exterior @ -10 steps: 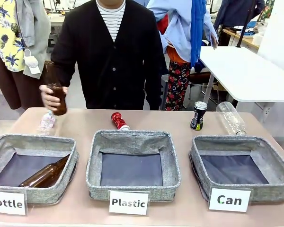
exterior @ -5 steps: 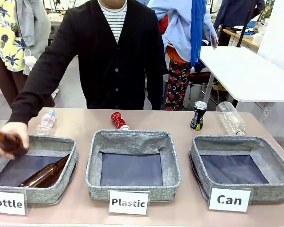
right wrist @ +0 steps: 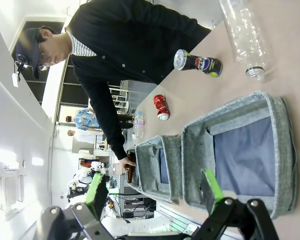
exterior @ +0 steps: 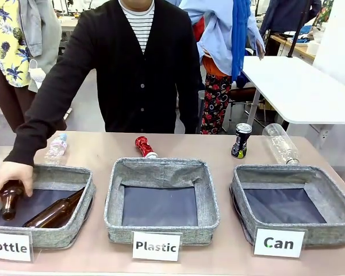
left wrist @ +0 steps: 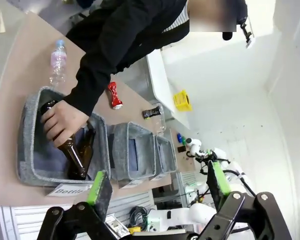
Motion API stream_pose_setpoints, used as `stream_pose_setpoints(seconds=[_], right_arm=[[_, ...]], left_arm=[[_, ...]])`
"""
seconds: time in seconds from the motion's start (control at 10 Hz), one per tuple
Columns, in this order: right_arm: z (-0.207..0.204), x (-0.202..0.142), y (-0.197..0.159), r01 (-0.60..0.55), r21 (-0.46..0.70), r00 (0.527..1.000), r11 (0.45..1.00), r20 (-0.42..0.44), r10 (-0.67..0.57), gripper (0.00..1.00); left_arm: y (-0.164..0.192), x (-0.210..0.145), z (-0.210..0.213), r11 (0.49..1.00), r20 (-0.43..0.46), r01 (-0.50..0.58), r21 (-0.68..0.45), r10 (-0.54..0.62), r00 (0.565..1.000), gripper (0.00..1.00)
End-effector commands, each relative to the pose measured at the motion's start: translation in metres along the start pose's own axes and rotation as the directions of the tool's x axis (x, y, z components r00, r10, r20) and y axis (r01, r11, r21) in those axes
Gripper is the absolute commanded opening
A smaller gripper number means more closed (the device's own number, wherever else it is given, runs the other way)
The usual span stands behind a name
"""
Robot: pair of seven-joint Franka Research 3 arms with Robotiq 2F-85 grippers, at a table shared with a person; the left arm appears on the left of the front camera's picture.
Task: Sort the can waste into the basket.
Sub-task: Pick up the can waste from the table and place it in the right Fabric basket.
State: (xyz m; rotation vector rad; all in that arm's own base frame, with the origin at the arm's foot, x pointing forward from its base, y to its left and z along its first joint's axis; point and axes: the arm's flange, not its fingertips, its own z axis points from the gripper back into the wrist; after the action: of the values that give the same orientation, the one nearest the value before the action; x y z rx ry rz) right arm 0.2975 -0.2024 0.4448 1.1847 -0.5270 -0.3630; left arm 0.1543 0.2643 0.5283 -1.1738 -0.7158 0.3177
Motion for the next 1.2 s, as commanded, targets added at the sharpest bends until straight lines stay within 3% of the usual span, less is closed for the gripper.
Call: stream_pose_setpoints(seconds=[0.0, 0.4, 0.7, 0.9, 1.1], right_arm=[[0.000, 0.003, 0.002, -0.014, 0.017, 1.000, 1.000, 0.009, 0.014, 1.00], [0.000, 0.003, 0.002, -0.014, 0.017, 1.000, 1.000, 0.009, 0.014, 1.00], [0.000, 0.003, 0.002, -0.014, 0.017, 1.000, 1.000, 0.009, 0.014, 1.00], [0.000, 0.003, 0.002, -0.014, 0.017, 1.000, 1.000, 0.009, 0.014, 1.00], [0.000, 0.003, 0.002, -0.014, 0.017, 1.000, 1.000, 0.009, 0.014, 1.00]], left_arm=[[-0.017, 0.010, -0.002, 0.999, -0.062, 0.004, 0.032, -0.002, 0.998, 1.00], [-0.024, 0.024, -0.008, 0.997, -0.091, -0.021, 0.079, 0.028, 0.995, 1.00], [-0.052, 0.040, -0.048, 0.995, -0.182, -0.050, 0.082, 0.065, 0.981, 1.00], [-0.096, 0.050, -0.113, 0.987, -0.292, -0.010, 0.163, 0.058, 0.955, 1.00], [-0.144, 0.053, -0.216, 0.943, -0.416, 0.150, 0.299, -0.013, 0.909, 1.00]])
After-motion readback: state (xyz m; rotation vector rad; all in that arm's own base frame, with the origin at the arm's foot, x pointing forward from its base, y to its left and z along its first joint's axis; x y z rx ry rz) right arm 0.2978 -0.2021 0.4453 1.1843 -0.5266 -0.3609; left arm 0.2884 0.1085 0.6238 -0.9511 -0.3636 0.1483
